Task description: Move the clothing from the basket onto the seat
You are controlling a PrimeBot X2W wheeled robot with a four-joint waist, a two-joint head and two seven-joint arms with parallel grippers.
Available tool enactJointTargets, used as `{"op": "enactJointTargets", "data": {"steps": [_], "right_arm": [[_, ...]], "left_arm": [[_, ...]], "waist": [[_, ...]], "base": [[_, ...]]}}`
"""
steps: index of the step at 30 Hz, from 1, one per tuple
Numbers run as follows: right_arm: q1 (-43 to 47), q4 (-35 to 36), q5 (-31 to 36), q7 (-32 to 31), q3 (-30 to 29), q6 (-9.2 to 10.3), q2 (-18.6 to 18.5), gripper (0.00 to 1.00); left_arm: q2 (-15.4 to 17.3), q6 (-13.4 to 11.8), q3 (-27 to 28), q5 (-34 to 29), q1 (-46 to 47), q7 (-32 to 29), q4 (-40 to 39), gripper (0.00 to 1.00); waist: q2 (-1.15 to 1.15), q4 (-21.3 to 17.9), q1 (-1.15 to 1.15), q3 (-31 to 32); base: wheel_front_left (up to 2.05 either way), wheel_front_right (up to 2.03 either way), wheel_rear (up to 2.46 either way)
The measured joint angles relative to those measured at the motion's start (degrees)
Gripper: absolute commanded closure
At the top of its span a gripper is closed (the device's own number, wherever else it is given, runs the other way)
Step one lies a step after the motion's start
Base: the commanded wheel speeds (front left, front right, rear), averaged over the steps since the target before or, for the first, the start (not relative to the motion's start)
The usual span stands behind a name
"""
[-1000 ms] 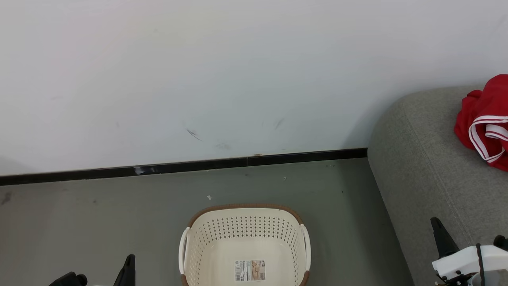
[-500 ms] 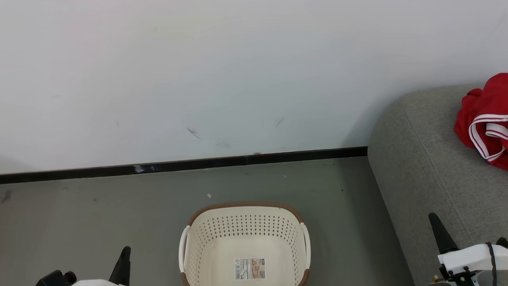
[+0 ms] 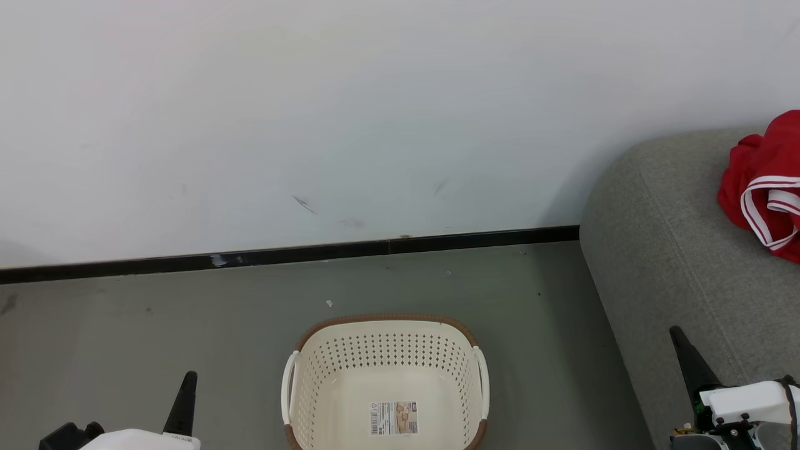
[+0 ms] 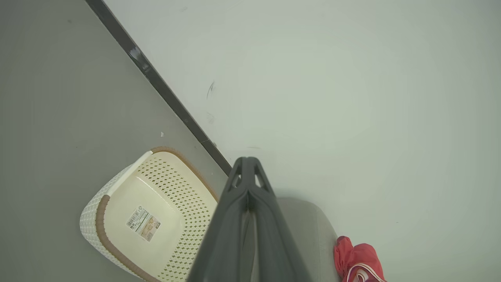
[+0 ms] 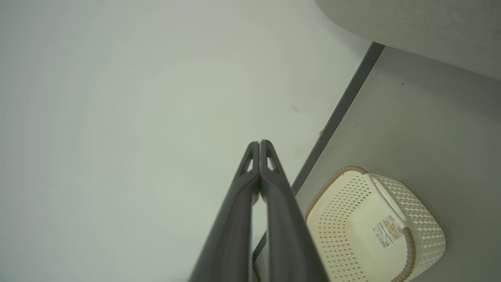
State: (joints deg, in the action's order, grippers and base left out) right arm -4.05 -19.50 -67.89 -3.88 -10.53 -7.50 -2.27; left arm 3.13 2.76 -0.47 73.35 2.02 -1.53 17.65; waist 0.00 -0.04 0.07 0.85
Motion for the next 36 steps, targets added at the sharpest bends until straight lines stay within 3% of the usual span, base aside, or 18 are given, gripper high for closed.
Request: {"op": "enactJointTargets", "data": {"steps": [25,36], "right_arm": [[-0.1,2.3,-23.0,-3.7,1.0,0.00,0.0,1.00],[-0.6,2.8,-23.3,-3.7,1.6,0.00,0.0,1.00]], "left_arm": [[-1.2,4.0,5.4,17.9,1.5,-5.0,-1.4,1.00],[-1.2,4.3,5.5,18.0,1.8,-5.0,-1.5,1.00]], "waist": [[0.00,0.0,-0.04,-1.0],[0.00,0.0,-0.04,-1.0]], "base": [[0.00,0.00,0.00],[0.00,0.00,0.00]]}}
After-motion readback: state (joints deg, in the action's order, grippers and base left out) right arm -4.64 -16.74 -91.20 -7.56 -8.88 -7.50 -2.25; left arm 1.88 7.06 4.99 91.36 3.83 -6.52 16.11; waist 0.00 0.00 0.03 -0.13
